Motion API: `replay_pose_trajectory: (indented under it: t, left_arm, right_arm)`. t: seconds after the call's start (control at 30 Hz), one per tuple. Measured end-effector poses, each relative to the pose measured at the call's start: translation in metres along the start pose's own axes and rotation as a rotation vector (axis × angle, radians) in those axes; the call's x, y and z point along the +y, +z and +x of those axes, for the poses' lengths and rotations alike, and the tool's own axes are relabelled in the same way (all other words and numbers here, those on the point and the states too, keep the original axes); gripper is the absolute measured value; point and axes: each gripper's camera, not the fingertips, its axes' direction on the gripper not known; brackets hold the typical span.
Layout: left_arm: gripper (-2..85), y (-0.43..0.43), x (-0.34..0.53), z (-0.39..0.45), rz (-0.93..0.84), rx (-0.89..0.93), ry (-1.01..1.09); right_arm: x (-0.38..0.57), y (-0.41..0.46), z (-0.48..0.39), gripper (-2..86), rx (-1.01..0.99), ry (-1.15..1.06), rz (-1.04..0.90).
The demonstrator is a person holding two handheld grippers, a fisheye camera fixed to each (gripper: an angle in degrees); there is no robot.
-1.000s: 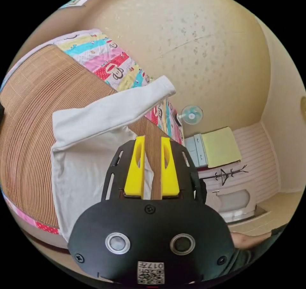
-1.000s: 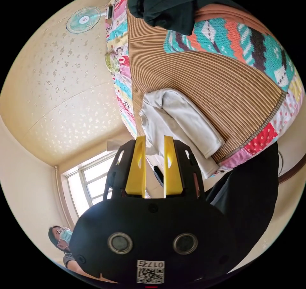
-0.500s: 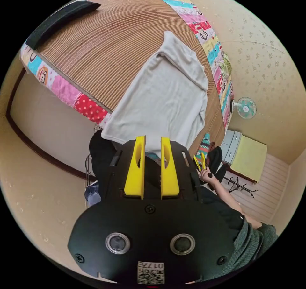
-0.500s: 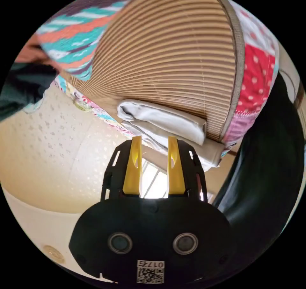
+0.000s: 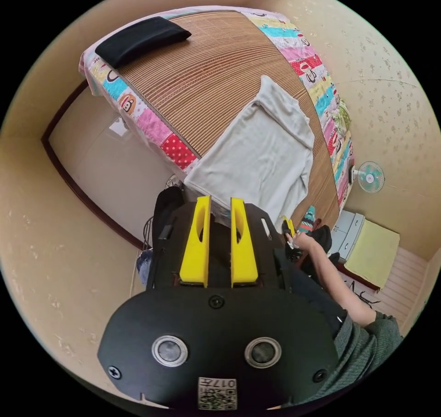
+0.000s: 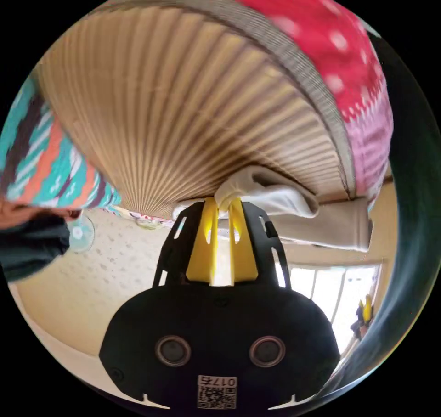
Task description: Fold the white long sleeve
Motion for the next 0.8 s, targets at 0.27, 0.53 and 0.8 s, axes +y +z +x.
replay_pose_trajectory:
  t: [0.27,0.53,0.8]
  left_arm:
    - [6.4,-0.028,0.008,-0.021,0.092,0.069,-0.065]
    - [6.4,-0.027,0.005,-0.021,0.104,0.159,-0.104]
    - [6.4,-0.038,-0.001,-0.020,0.129,0.167,-0.073]
  right_arm:
    - [0.193,0.056,-0.219,3.6,0.343,-1.150,0.137]
    - [0.484,0.220,-0.170,6.4,0.375,-2.263,-0.256]
    - [0.489,0.348,0.069,11.2,0.838,-2.229,-0.977]
